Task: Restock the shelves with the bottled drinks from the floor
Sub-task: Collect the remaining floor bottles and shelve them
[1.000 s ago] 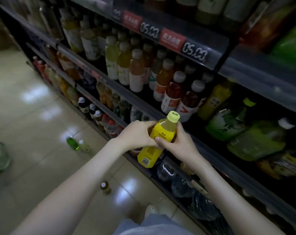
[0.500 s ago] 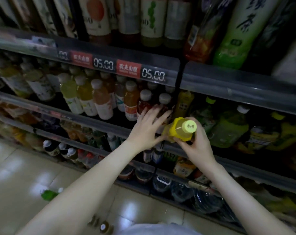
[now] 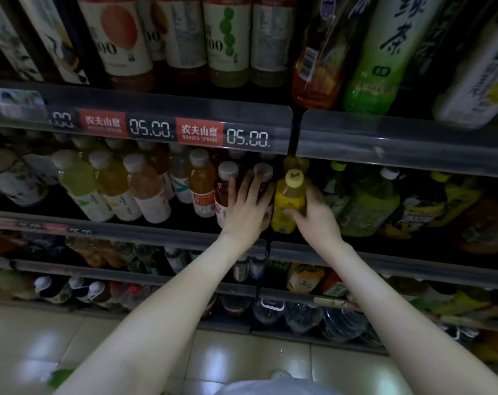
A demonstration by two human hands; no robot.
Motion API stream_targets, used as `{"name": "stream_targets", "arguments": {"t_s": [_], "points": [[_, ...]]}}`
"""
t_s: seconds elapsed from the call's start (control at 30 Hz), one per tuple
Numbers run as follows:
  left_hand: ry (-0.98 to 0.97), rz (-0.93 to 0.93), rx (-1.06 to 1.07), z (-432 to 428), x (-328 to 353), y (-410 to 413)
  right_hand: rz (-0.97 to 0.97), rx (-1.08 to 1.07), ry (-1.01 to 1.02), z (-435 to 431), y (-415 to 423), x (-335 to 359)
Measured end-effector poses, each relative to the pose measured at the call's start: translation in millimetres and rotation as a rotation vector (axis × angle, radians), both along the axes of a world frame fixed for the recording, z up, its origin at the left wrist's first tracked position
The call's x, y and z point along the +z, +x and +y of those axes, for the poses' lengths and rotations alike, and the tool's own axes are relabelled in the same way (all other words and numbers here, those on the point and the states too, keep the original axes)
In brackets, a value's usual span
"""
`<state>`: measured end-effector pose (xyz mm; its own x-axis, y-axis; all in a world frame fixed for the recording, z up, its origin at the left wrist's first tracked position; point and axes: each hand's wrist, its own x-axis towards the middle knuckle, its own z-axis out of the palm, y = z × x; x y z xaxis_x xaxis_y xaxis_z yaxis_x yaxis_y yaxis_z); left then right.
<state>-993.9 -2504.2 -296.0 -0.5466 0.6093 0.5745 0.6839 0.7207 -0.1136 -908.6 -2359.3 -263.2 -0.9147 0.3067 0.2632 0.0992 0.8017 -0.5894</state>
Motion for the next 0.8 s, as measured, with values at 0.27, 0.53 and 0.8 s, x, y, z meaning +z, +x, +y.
{"name": "stream_targets", "arguments": {"t_s": [0.27, 0.53, 0.8], "points": [[-0.023, 0.020, 0.015, 2, -12, -1, 0.132, -0.167, 0.599, 7, -7, -14], [0.020, 0.039, 0.002, 0, -13, 2, -0.060, -0.115, 0.795, 10, -16, -10], [-0.022, -0.150, 0.071, -28, -12, 30, -0.069, -0.262, 0.177, -6, -35, 37]]}}
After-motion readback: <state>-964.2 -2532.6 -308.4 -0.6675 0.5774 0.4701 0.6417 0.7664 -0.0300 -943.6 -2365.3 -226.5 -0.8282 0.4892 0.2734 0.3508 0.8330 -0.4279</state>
